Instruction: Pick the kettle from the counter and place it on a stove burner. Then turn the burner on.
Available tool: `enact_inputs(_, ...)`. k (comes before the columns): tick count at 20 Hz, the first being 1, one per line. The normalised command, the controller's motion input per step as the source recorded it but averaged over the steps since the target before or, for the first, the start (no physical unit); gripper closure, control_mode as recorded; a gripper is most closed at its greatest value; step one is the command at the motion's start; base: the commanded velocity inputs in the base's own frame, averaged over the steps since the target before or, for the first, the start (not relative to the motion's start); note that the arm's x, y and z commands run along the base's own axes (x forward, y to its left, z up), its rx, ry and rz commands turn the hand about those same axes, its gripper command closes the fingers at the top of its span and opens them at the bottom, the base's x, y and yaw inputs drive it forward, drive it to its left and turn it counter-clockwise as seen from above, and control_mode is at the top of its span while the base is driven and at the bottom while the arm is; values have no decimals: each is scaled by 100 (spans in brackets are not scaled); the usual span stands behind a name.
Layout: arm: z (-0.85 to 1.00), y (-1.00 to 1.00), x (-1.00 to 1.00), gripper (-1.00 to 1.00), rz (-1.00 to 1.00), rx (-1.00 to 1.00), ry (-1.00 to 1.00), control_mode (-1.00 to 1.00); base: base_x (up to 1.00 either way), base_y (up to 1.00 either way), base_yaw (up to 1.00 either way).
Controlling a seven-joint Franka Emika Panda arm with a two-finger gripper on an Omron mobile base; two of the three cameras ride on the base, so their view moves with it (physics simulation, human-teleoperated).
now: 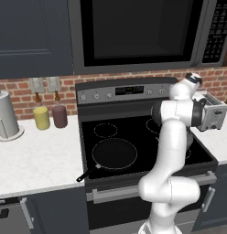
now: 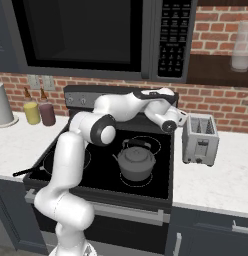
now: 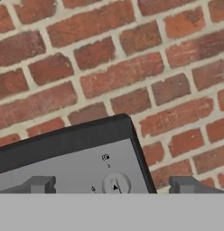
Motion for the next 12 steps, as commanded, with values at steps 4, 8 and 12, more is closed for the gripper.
enact_inputs(4, -29, 0, 7, -100, 0, -5, 0, -100, 0, 0, 0)
enact_inputs(8, -34, 0, 5, -100, 0, -5, 0, -100, 0, 0, 0)
enact_inputs(12, -24, 0, 12, -100, 0, -1, 0, -100, 0, 0, 0)
